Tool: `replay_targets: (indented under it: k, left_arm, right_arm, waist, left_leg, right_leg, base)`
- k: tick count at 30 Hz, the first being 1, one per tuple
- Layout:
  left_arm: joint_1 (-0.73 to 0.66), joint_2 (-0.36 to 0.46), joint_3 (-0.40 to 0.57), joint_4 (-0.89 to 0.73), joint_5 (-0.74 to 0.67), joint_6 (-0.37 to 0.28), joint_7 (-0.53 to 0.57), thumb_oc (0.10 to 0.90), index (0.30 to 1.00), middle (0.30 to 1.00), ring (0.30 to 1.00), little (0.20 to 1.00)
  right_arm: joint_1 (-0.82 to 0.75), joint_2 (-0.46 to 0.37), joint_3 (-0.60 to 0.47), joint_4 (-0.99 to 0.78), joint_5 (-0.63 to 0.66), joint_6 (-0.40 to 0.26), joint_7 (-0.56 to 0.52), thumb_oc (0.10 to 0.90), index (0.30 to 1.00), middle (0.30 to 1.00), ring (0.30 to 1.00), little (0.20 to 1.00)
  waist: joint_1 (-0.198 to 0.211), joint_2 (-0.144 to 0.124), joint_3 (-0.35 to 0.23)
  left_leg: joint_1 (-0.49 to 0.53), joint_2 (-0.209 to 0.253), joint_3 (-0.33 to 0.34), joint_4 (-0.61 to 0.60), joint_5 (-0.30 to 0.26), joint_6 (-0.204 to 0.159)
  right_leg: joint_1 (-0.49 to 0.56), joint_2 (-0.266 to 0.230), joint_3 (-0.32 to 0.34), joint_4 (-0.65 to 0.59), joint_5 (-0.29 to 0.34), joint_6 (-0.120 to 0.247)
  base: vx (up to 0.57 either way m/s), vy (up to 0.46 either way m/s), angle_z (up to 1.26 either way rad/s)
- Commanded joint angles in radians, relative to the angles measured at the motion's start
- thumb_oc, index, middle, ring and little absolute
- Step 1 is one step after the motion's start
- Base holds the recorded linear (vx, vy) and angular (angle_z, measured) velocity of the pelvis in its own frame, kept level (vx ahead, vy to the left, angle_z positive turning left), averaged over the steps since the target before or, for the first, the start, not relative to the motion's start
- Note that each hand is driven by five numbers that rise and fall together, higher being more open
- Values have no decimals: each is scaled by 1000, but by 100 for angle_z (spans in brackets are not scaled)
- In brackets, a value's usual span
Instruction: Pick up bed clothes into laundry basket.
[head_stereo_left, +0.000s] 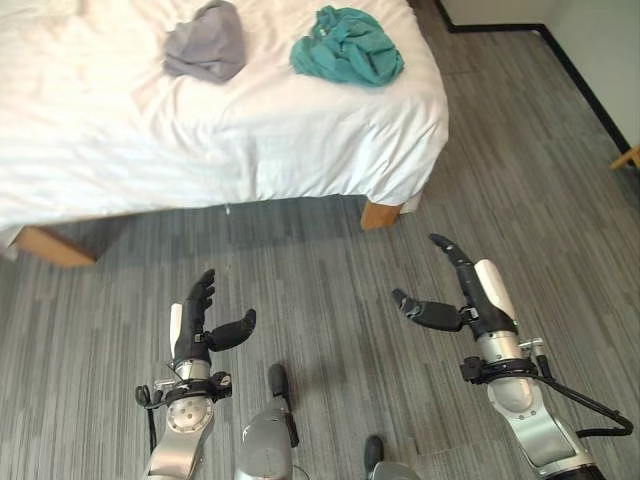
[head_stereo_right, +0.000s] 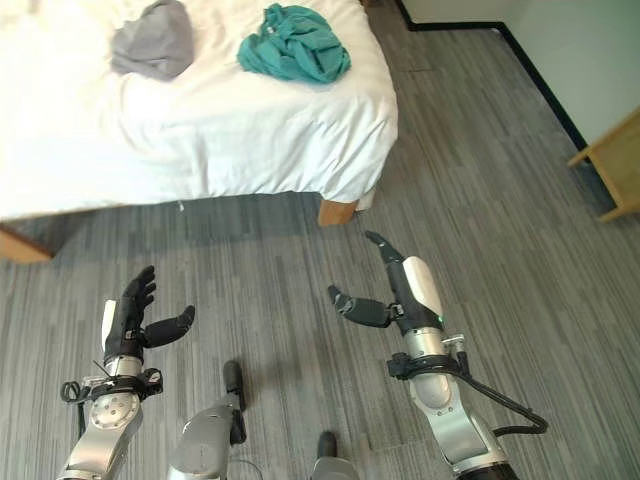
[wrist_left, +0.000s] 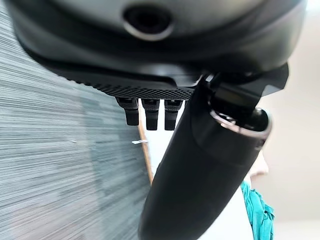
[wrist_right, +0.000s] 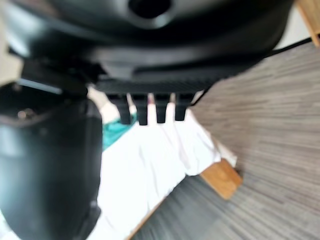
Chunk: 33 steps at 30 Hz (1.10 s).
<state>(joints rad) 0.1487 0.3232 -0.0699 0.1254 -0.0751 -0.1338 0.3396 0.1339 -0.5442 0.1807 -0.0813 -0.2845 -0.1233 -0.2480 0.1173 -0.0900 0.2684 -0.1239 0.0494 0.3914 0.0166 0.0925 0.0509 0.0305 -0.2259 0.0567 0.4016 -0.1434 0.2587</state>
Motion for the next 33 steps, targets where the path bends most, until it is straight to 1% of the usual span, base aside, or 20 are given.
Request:
replay_targets:
  k: [1,2,3,4,5,6,7,9,10,12,17,21,22,24,25,26,27,30,31,33]
  left_arm:
    - [-52,93,-10,-152,56,-91,15,800,900,900,900,900]
    - [-66,108,-9,-162,54,-95,17,800,900,900,900,900]
    - [-67,108,-9,-161,54,-95,17,800,900,900,900,900]
    - [-74,110,-13,-161,50,-98,17,800,900,900,900,900]
    - [-75,109,-13,-161,50,-98,17,800,900,900,900,900]
    - [-69,106,-10,-165,40,-106,12,800,900,900,900,900]
    - [-69,106,-9,-165,40,-106,12,800,900,900,900,900]
    - [-65,97,-9,-162,29,-112,4,800,900,900,900,900]
    - [-71,90,-4,-153,19,-117,0,800,900,900,900,900]
    - [-76,87,2,-139,21,-118,-1,800,900,900,900,900]
    - [-80,77,14,-106,33,-128,-4,800,900,900,900,900]
    - [-49,61,23,-114,38,-134,-6,800,900,900,900,900]
    - [-36,52,25,-118,30,-140,-5,800,900,900,900,900]
    - [-23,44,12,-123,-12,-155,-3,800,900,900,900,900]
    - [-35,48,-11,-107,-44,-154,5,800,900,900,900,900]
    - [-38,48,-10,-105,-44,-155,5,800,900,900,900,900]
    - [-48,60,-35,-93,-70,-153,-5,800,900,900,900,900]
    - [-38,68,-37,-96,-85,-156,-26,800,900,900,900,900]
    - [-13,82,-46,-98,-94,-155,-35,800,900,900,900,900]
    - [0,82,-43,-96,-103,-156,-38,800,900,900,900,900]
  right_arm:
    - [-148,-26,-64,-85,-55,-76,-63,800,900,900,900,900]
    - [-165,-27,-72,-111,-86,-66,-73,800,900,900,900,900]
    - [-167,-27,-72,-112,-87,-65,-73,800,900,900,900,900]
    - [-174,-26,-80,-128,-102,-54,-82,800,900,900,900,900]
    - [-175,-26,-80,-128,-102,-53,-83,800,900,900,900,900]
    - [-189,-30,-96,-143,-119,-41,-92,800,900,900,900,900]
    - [-190,-30,-96,-144,-119,-40,-91,800,900,900,900,900]
    - [-191,-31,-119,-160,-141,-31,-106,800,900,900,900,900]
    - [-200,-40,-145,-172,-168,-24,-132,800,900,900,900,900]
    - [-213,-47,-161,-181,-177,-20,-147,800,900,900,900,900]
    - [-234,-110,-172,-189,-266,-18,-157,800,900,900,900,900]
    - [-248,-142,-165,-190,-288,-20,-155,800,900,900,900,900]
    - [-278,-165,-149,-183,-301,-19,-154,800,900,900,900,900]
    - [-337,-208,-121,-157,-294,-13,-161,800,900,900,900,900]
    - [-391,-237,-77,-105,-285,6,-162,800,900,900,900,900]
    - [-400,-236,-72,-98,-284,6,-165,800,900,900,900,900]
    - [-459,-268,-16,-18,-276,39,-154,800,900,900,900,900]
    - [-530,-296,41,60,-268,59,-147,800,900,900,900,900]
    - [-601,-316,95,153,-258,79,-134,800,900,900,900,900]
    - [-679,-323,160,229,-252,87,-137,800,900,900,900,900]
  waist:
    - [-22,-8,-69]
    - [-52,23,-52]
    - [-53,26,-52]
    - [-86,40,-34]
    - [-89,44,-34]
    - [-118,51,-24]
    - [-121,54,-24]
    - [-146,45,-25]
    - [-164,33,-33]
    - [-176,33,-35]
    - [-182,24,-58]
    - [-184,37,-69]
    - [-180,45,-70]
    - [-160,38,-41]
    - [-132,8,-14]
    - [-136,7,-13]
    - [-111,-4,-9]
    - [-90,3,-15]
    - [-53,26,-30]
    - [-28,34,-37]
  left_leg:
    - [-5,12,-45,-83,16,-24]
    - [72,15,-56,-95,-34,-15]
    - [70,18,-58,-96,-31,-15]
    - [126,10,-84,-99,-62,-21]
    - [123,14,-87,-100,-57,-22]
    - [166,15,-114,-104,-85,-38]
    - [163,19,-116,-104,-80,-39]
    - [198,10,-141,-104,-107,-52]
    - [231,1,-170,-104,-132,-63]
    - [264,7,-191,-104,-155,-76]
    - [354,24,-229,-104,-223,-100]
    - [387,45,-237,-55,-244,-116]
    - [372,62,-238,37,-244,-133]
    - [208,97,-293,398,-120,-178]
    - [106,99,-298,573,-48,-185]
    - [97,98,-302,582,-48,-184]
    - [32,116,-261,554,-45,-174]
    - [26,118,-235,422,-68,-164]
    - [11,108,-244,204,-73,-156]
    - [31,90,-254,56,-10,-161]
  right_leg:
    - [141,59,-45,122,322,3]
    - [31,15,-103,179,297,-4]
    - [30,18,-105,178,299,-5]
    - [-44,-8,-169,129,199,-40]
    - [-44,-3,-174,126,202,-43]
    - [-100,14,-220,20,107,-64]
    - [-98,19,-225,13,113,-67]
    - [-115,60,-218,-149,86,-76]
    - [-146,92,-197,-310,132,-80]
    - [-161,101,-190,-405,183,-71]
    - [-146,98,-161,-456,225,-76]
    - [-99,102,-172,-466,228,-88]
    - [-67,109,-180,-472,214,-102]
    - [18,123,-184,-489,161,-163]
    - [65,114,-187,-489,138,-195]
    - [63,113,-189,-489,138,-196]
    - [99,109,-198,-489,118,-196]
    - [120,106,-199,-489,94,-179]
    - [135,120,-202,-489,73,-155]
    - [154,125,-188,-489,52,-147]
  base:
    - [493,132,58]
    - [501,128,59]
    - [611,87,59]
    - [291,-10,17]
    - [579,-55,31]
    - [264,-61,49]
    - [393,-93,82]
    - [423,-152,81]
    - [475,-170,58]
    - [403,-157,83]
    - [316,-178,27]
    - [226,-154,6]
    - [177,-269,17]
    - [225,-430,10]
    - [132,-312,15]
    - [234,-296,22]
    - [145,-87,22]
    - [313,2,26]
    - [274,75,-5]
    - [419,81,-17]
